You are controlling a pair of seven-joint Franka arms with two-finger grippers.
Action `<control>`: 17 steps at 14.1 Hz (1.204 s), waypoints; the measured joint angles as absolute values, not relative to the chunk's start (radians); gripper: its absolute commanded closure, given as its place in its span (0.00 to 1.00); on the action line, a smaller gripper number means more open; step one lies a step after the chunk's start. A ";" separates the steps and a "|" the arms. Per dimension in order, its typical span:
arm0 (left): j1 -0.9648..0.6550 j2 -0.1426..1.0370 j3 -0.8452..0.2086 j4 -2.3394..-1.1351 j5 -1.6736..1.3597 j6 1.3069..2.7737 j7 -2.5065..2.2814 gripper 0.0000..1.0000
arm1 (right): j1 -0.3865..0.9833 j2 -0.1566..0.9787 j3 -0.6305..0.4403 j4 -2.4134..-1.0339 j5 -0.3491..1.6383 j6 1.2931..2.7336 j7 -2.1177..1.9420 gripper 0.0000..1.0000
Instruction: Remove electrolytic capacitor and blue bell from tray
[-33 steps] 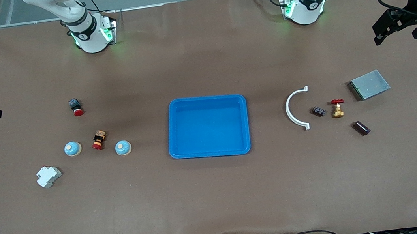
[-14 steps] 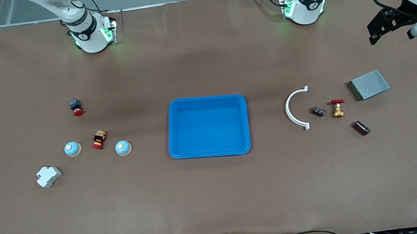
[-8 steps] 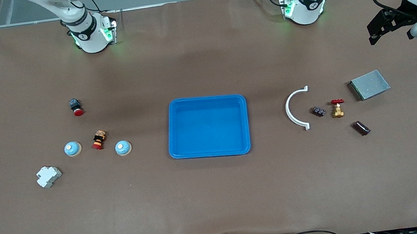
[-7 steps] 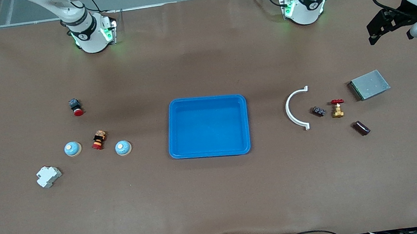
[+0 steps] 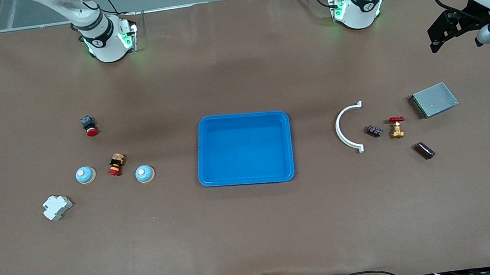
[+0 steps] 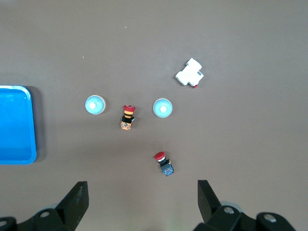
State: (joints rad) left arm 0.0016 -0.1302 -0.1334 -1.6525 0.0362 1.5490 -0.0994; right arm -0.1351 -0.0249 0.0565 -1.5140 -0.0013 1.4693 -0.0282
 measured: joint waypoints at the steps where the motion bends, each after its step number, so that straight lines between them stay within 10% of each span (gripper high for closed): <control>1: 0.002 -0.130 -0.133 -1.652 0.036 1.549 -0.100 0.00 | -0.130 -0.025 0.052 -1.514 -0.001 1.468 -0.028 0.00; 17: 0.089 -0.131 -0.118 -1.639 -0.038 1.530 -0.120 0.00 | -0.094 -0.025 -0.007 -1.512 -0.002 1.479 -0.028 0.00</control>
